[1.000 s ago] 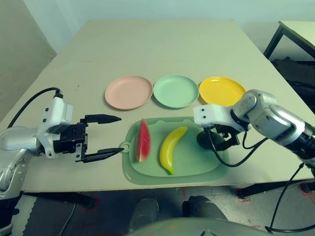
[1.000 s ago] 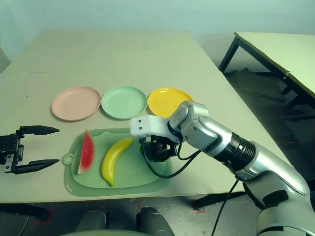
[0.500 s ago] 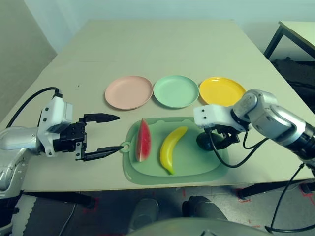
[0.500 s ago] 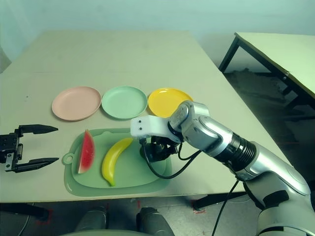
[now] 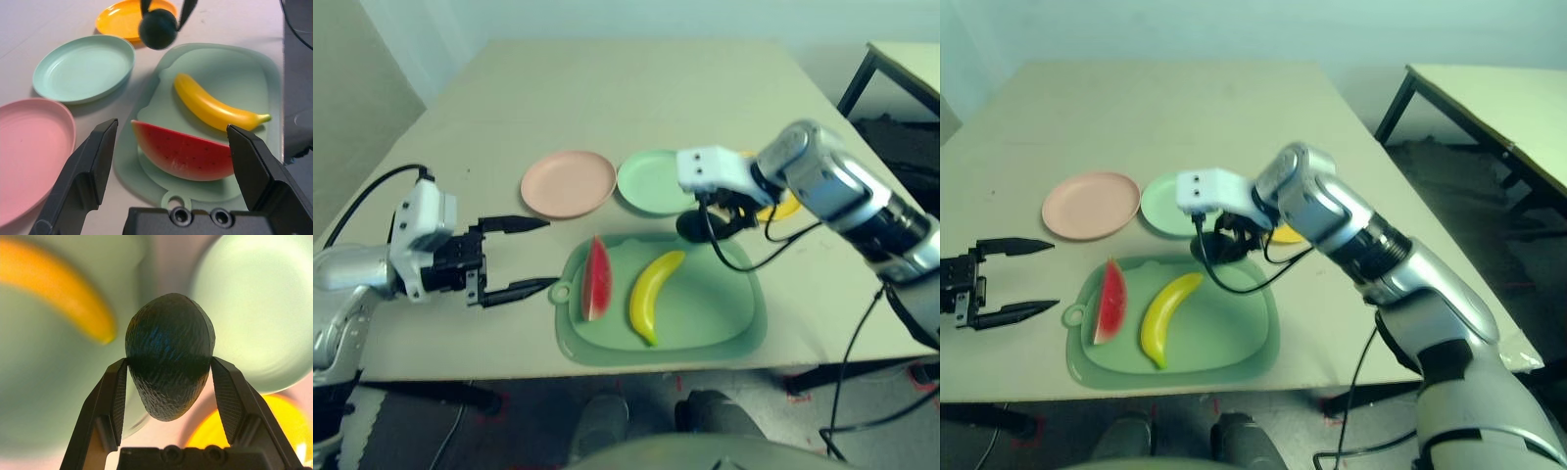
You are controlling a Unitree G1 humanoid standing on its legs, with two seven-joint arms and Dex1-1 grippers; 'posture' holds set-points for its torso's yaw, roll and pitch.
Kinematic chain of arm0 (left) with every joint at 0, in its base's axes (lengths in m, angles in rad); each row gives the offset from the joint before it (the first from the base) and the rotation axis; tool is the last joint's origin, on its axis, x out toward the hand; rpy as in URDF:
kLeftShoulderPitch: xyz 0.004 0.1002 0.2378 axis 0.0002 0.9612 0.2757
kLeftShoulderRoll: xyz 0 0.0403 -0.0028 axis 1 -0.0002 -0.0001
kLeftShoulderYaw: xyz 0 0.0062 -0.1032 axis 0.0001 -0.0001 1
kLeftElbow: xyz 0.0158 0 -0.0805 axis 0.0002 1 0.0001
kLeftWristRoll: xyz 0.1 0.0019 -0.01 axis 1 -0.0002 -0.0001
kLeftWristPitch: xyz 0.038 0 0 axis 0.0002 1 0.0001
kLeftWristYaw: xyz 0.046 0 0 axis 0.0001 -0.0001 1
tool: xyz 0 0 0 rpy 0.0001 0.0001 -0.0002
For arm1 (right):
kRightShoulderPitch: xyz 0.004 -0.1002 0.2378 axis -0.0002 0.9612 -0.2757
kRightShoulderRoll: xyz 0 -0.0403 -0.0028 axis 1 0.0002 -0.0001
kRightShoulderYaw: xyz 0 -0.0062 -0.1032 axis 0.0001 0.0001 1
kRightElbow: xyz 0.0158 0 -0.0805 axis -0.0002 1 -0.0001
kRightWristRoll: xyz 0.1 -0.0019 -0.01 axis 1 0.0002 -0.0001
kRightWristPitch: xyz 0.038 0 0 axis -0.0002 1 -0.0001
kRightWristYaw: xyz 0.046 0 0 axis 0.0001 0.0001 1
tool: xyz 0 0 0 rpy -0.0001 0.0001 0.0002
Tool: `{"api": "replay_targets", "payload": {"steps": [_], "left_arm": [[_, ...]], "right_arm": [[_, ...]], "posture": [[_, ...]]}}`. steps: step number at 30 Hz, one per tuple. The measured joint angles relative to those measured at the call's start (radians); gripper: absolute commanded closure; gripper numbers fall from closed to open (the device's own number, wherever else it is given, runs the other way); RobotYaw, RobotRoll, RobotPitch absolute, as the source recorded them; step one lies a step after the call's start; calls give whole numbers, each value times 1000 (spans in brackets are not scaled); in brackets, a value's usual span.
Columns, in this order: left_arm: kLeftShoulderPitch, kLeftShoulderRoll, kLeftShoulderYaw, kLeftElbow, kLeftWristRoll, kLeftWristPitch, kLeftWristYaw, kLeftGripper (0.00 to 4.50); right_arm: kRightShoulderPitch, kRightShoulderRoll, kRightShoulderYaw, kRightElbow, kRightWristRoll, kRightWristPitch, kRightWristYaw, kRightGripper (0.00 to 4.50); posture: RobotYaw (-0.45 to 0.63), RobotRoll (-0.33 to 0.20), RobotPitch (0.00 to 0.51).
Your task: Place the fruits into color-matched plates.
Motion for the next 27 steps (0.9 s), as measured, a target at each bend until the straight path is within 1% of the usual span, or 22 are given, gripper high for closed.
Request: {"api": "replay_targets", "payload": {"steps": [4, 9, 13, 18, 20, 21, 23, 27], "left_arm": [[-17, 0, -22, -6, 1, 43, 32, 0], [-23, 0, -28, -12, 3, 66, 54, 0], [-24, 0, -28, -20, 4, 70, 67, 0], [-21, 0, -28, -36, 4, 70, 78, 0], [-19, 0, -28, -37, 4, 71, 80, 0], [-19, 0, -28, -37, 4, 71, 80, 0], [-19, 0, -28, -37, 4, 71, 80, 0], [-21, 0, -29, -37, 4, 71, 79, 0]], "right_arm": [[-72, 133, -11, 295, -49, -169, -101, 1681], [-142, 259, -36, 606, -104, -349, -212, 1681], [-171, 333, -42, 772, -156, -456, -278, 1681], [-172, 363, -42, 891, -220, -510, -309, 1681], [-170, 363, -42, 919, -246, -524, -320, 944], [-169, 363, -45, 927, -252, -531, -328, 726], [-167, 363, -54, 940, -266, -542, -344, 18], [-169, 350, -89, 944, -271, -561, -334, 18]], "posture": [[130, 0, 54], [144, 0, 57], [149, 0, 57], [156, 0, 60], [156, 0, 61], [152, 0, 60], [141, 0, 59], [126, 0, 54]]}}
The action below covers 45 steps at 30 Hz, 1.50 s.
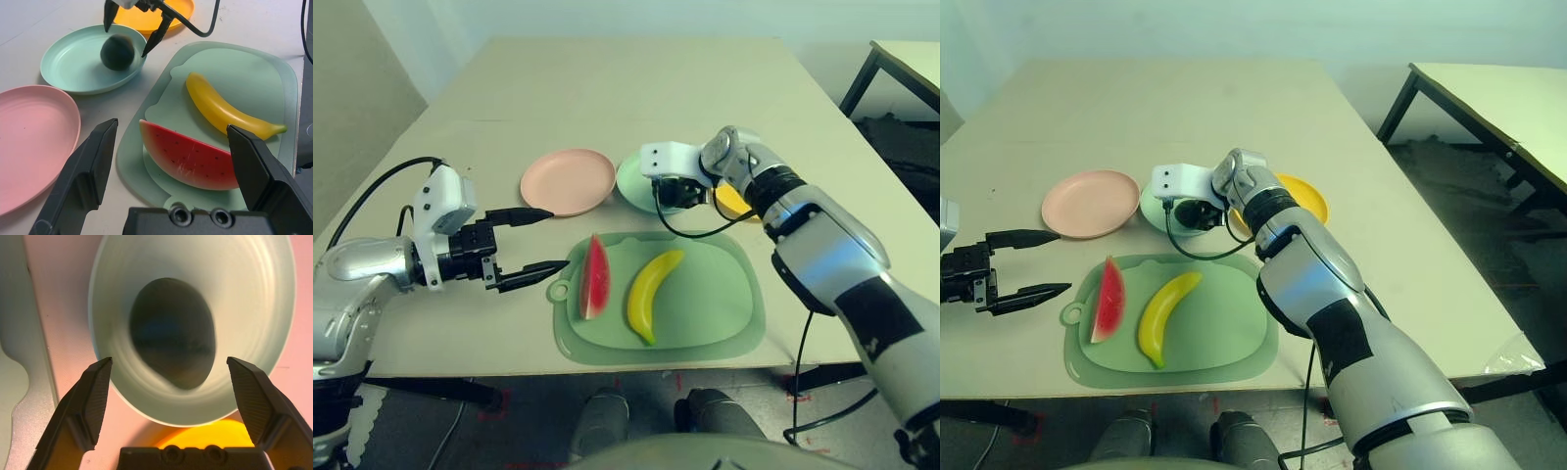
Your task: Place the fruits into color-matched plates.
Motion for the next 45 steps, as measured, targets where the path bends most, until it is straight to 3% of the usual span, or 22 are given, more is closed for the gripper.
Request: {"api": "replay_targets", "payload": {"steps": [7, 10, 14, 16, 19, 27, 45], "left_arm": [[-24, -2, -15, 7, 4, -13, -18, 0], [-26, -2, -18, 15, 10, -28, -36, 0], [-41, -4, -32, 40, 14, -44, -49, 0], [-54, -6, -40, 49, 17, -54, -56, 0], [-80, -6, -51, 58, 20, -69, -66, 0], [-83, -1, -48, 75, 33, -75, -87, 0], [-53, 1, -42, 52, 33, -83, -100, 0]], "right_arm": [[-32, -147, -32, -182, 9, -125, 227, 18], [66, -283, -38, -500, 73, -182, 459, 18], [261, -457, 27, -979, 242, -75, 624, 18], [294, -468, 45, -1129, 289, 6, 646, 18], [304, -406, 44, -1270, 309, 122, 643, 18], [331, -313, 65, -1284, 270, 191, 592, 18], [364, -192, 154, -1019, 145, -30, 526, 18]], "posture": [[102, 0, 35], [95, 0, 32], [87, 0, 28], [87, 0, 29], [96, 0, 28], [125, 0, 23], [122, 0, 37]]}}
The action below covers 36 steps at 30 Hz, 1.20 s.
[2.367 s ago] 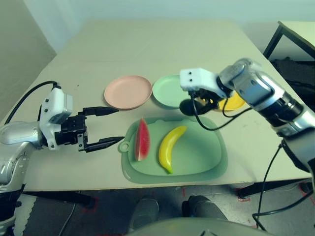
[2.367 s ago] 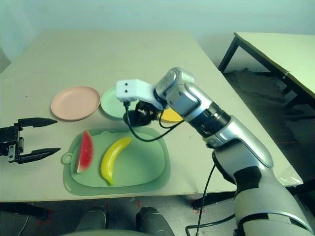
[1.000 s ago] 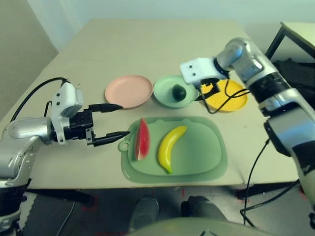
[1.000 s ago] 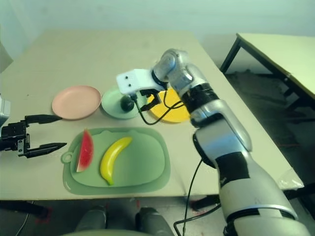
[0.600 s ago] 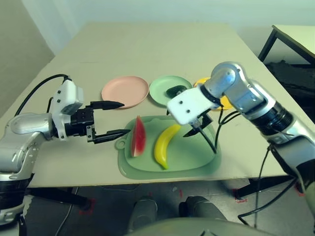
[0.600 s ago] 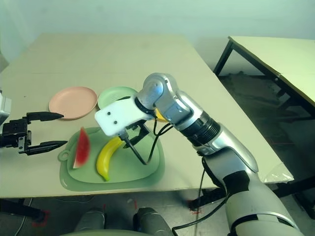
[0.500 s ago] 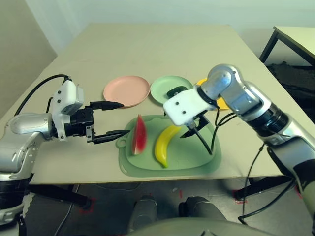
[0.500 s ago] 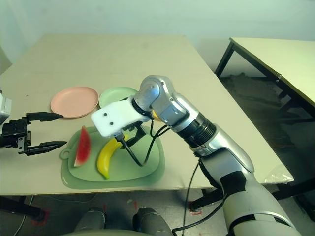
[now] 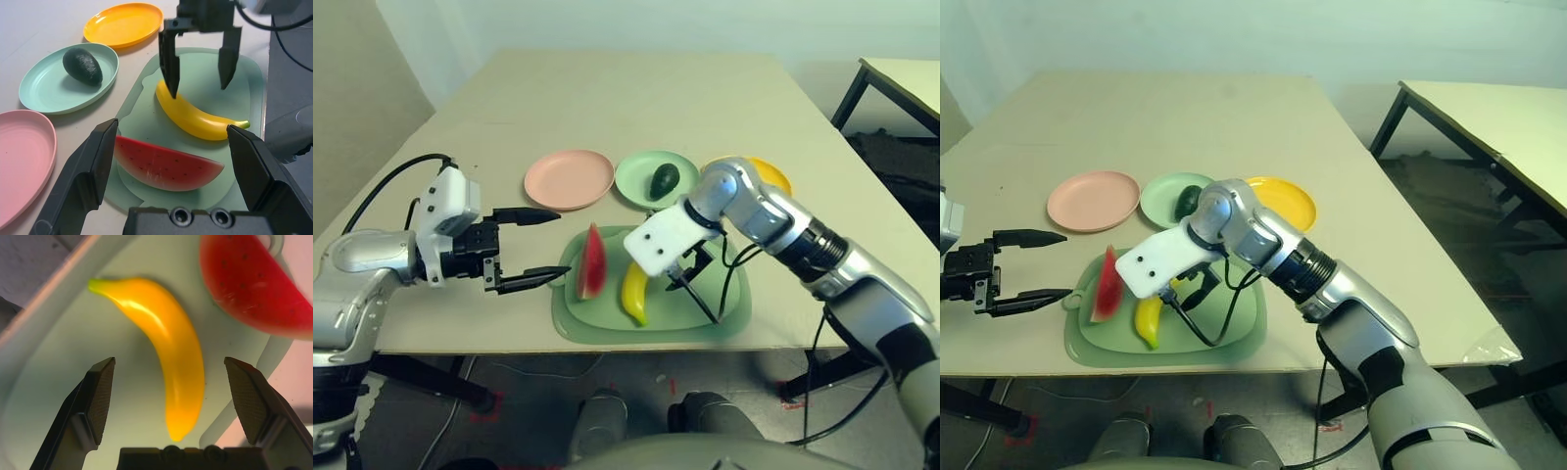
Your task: Place the fruits into color-matched plates.
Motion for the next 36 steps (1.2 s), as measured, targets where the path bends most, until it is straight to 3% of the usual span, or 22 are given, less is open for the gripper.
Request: {"api": "replay_targets", "payload": {"steps": [12, 23, 31, 36], "left_arm": [[14, 0, 0, -16, -1, 0, -8, 0], [25, 0, 0, -20, -1, 0, -8, 0], [26, -1, 0, -22, -1, 0, -8, 0], [25, -2, 0, -22, -1, 0, -8, 0]], "right_arm": [[-31, 50, 7, 220, -78, -132, -36, 18], [-18, 63, 7, 236, -85, -143, -19, 18], [-4, 101, -11, 216, -60, -132, -12, 2798], [-2, 68, -15, 188, -51, -123, 18, 2827]], "posture": [[131, 0, 54], [126, 0, 70], [124, 0, 73], [118, 0, 71]]}}
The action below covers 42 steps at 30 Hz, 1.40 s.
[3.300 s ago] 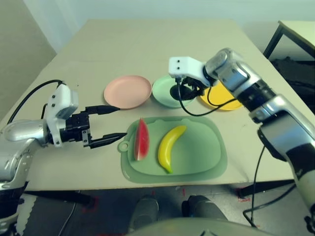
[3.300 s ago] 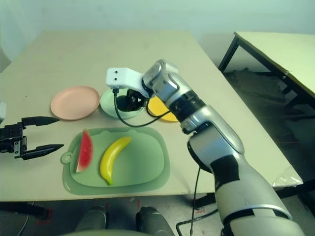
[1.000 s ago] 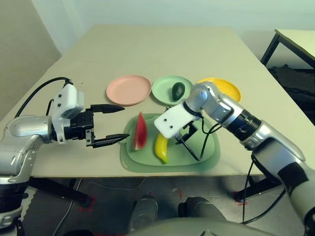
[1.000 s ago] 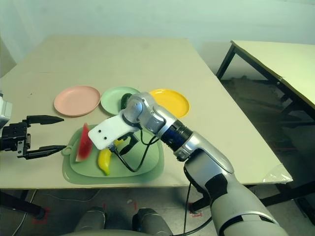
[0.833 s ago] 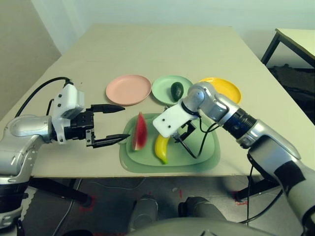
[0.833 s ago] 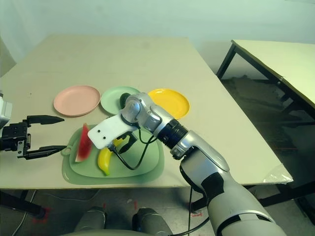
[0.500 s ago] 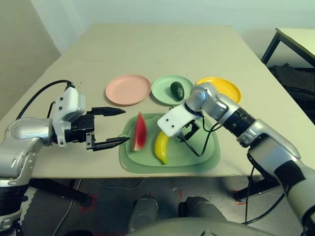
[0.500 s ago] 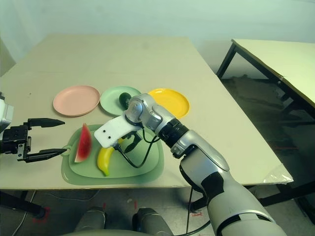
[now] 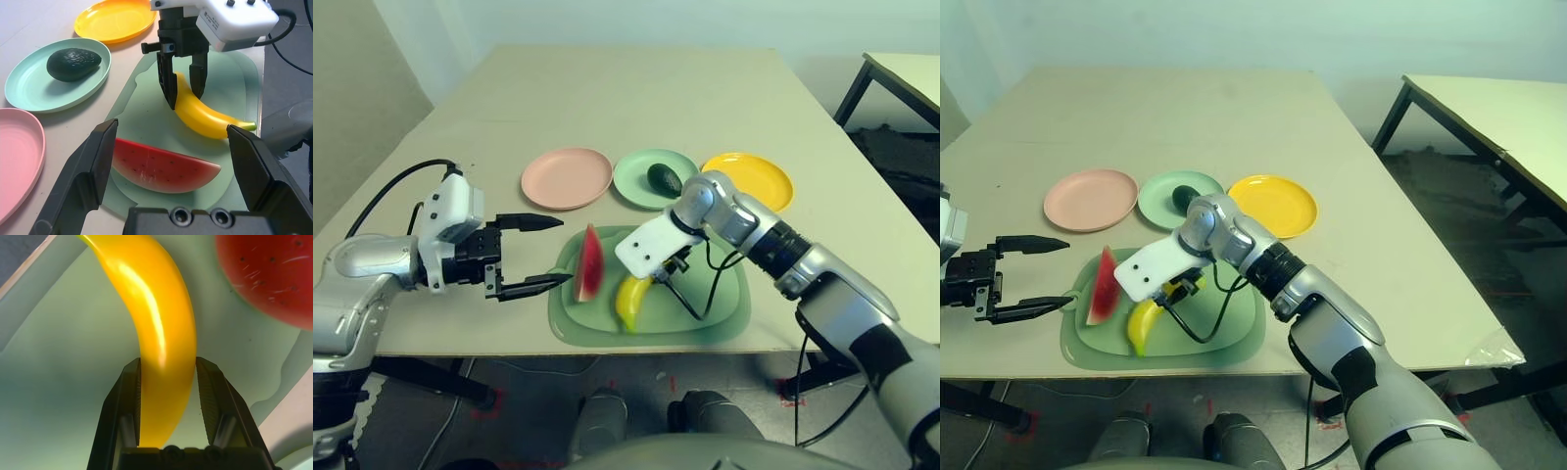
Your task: Place the fruits into color-matched plates.
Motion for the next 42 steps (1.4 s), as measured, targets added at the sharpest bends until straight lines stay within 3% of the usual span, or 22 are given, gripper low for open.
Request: {"api": "replay_targets", "payload": {"steps": [7, 14, 26, 33, 42], "left_arm": [[-4, -11, 0, 2, 0, 5, 25, 0], [-26, -28, 0, 8, 1, 26, 71, 0], [-44, -46, -6, 10, 6, 93, 155, 0], [-43, -51, -6, 7, 3, 103, 162, 0], [-43, -51, -6, 5, 1, 107, 162, 0]], "right_arm": [[-13, -159, -58, -21, 6, 45, 23, 2827], [-126, -211, -126, 120, -20, 85, -43, 2827], [-384, -192, -157, 642, -151, 75, -325, 2827], [-405, -170, -147, 794, -248, 84, -404, 2827], [-405, -133, -139, 852, -314, 113, -482, 2827]], "posture": [[103, 0, 70], [94, 0, 70], [97, 0, 76], [101, 0, 81], [110, 0, 87]]}}
